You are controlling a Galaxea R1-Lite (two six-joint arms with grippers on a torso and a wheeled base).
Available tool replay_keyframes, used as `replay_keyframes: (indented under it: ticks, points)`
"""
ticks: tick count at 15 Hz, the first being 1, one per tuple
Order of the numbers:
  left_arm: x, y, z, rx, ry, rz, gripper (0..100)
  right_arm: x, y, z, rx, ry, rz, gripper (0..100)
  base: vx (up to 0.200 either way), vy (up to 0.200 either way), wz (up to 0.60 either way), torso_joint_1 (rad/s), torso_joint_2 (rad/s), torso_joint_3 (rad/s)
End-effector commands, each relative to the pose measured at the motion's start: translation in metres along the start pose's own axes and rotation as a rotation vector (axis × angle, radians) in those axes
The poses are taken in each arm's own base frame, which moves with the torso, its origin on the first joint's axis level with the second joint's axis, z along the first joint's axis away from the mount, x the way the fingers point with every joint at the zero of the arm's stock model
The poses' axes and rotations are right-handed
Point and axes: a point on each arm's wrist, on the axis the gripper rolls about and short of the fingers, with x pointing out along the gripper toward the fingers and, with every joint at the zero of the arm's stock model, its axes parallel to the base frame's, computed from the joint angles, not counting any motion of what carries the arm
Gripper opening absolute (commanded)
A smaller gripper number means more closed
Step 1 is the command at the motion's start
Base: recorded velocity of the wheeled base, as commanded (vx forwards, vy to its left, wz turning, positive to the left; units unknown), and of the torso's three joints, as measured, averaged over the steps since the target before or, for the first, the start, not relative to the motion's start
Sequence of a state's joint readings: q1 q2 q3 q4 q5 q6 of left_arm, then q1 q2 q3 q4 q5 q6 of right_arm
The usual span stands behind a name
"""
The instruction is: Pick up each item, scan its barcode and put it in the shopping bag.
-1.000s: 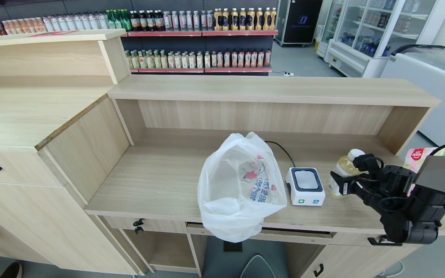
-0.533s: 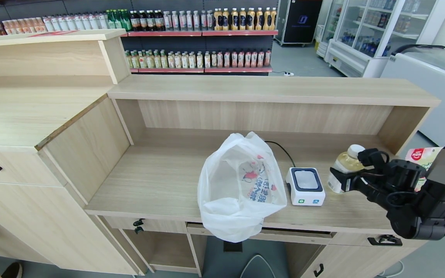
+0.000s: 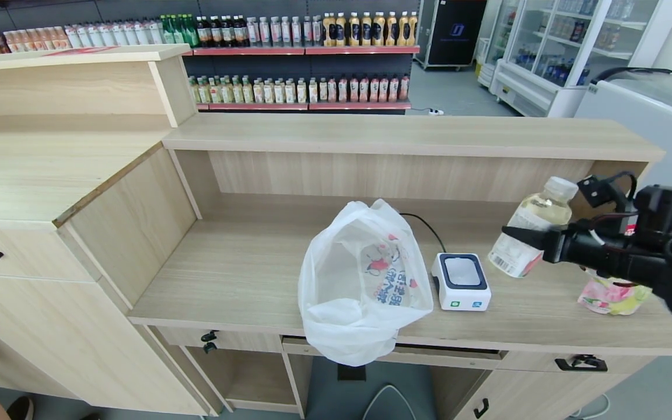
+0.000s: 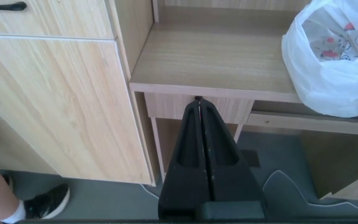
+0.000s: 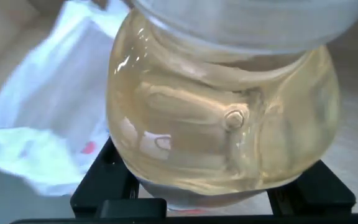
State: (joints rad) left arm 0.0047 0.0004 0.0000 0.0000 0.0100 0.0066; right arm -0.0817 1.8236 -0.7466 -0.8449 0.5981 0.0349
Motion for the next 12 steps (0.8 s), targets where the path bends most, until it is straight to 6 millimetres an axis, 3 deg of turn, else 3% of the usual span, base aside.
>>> replay_keyframes:
  ticks: [1, 3, 5, 8, 12]
  points:
    - [0.0, 0.0, 0.0, 0.0, 0.0, 0.001, 0, -0.062, 0.068, 0.067, 0.032, -0.068, 0.229, 0, 0.0, 0.0, 0.0, 0.0, 0.0, 0.0]
    - [0.0, 0.0, 0.0, 0.001, 0.0, 0.001, 0, -0.086, 0.095, 0.078, 0.08, -0.052, 0.432, 0, 0.0, 0.0, 0.0, 0.0, 0.0, 0.0]
    - [0.0, 0.0, 0.0, 0.001, 0.0, 0.001, 0, -0.093, 0.111, 0.076, 0.088, -0.037, 0.525, 0, 0.0, 0.0, 0.0, 0.0, 0.0, 0.0]
    - [0.0, 0.0, 0.0, 0.001, 0.0, 0.001, 0, -0.096, 0.135, 0.073, 0.149, -0.001, 0.636, 0, 0.0, 0.0, 0.0, 0.0, 0.0, 0.0]
    - [0.0, 0.0, 0.0, 0.0, 0.0, 0.001, 0, -0.095, 0.148, 0.073, 0.155, 0.004, 0.708, 0, 0.0, 0.0, 0.0, 0.0, 0.0, 0.0]
